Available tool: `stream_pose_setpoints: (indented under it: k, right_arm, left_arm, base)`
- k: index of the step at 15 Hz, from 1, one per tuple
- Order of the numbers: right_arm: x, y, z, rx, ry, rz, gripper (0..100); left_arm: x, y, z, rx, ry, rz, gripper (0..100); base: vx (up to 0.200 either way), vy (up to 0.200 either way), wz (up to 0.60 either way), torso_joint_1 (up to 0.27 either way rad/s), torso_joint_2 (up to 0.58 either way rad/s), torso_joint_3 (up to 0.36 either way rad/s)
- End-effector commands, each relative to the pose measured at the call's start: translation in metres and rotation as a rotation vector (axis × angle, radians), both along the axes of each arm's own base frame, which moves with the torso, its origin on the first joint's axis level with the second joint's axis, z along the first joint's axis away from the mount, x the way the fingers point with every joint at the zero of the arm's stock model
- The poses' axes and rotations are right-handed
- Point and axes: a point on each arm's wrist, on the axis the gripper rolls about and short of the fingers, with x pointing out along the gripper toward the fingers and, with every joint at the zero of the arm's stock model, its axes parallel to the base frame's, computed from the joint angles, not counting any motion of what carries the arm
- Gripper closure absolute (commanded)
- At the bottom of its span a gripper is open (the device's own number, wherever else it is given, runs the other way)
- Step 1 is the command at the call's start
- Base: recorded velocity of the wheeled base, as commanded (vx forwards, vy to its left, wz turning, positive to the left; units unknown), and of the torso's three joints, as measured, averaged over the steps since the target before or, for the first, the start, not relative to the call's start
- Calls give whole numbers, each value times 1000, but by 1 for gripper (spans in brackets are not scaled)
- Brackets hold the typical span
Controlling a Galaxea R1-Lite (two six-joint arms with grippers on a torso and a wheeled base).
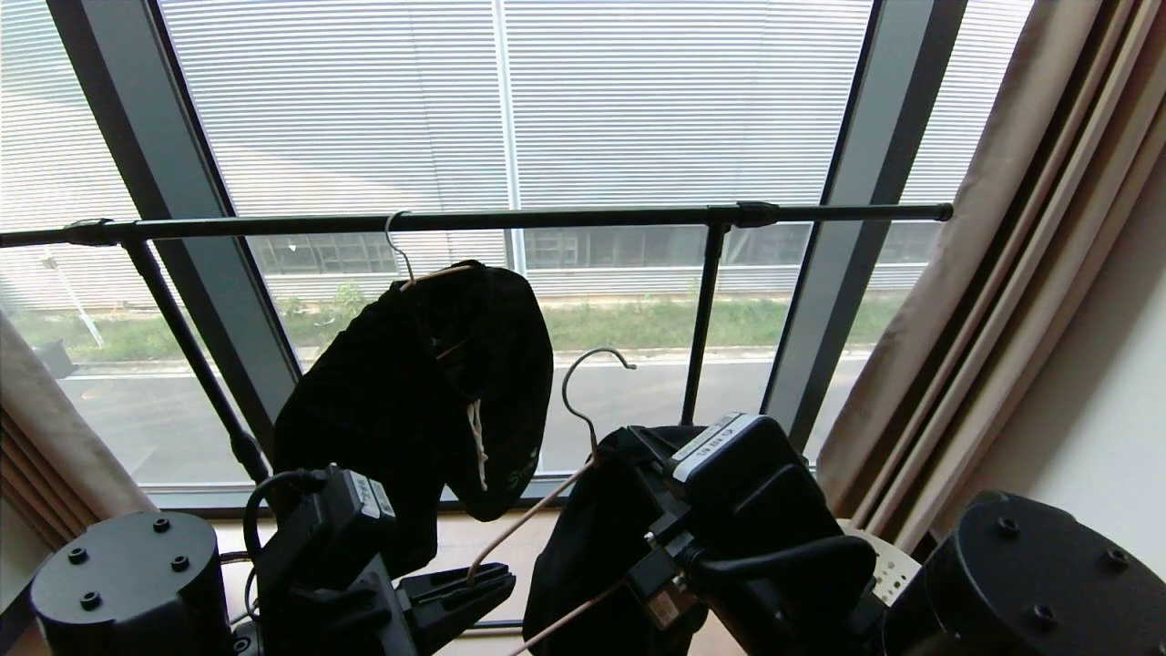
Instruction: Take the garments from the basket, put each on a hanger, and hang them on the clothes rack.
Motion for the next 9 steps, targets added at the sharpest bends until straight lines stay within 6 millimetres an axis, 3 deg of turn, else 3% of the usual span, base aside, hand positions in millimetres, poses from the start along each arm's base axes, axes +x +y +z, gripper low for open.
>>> stream_pose_setpoints:
  k: [1,9]
  right_arm:
    - [-4,0,-1,-7,3,10,100]
    - [-5,-6,7,16,-10,-24,100]
  left_arm:
    - [1,0,0,-5,3,3,100]
    - [4,3,3,-51,-13,33,100]
  base:
    - [0,0,0,0,0,0]
    - [0,0,0,0,0,0]
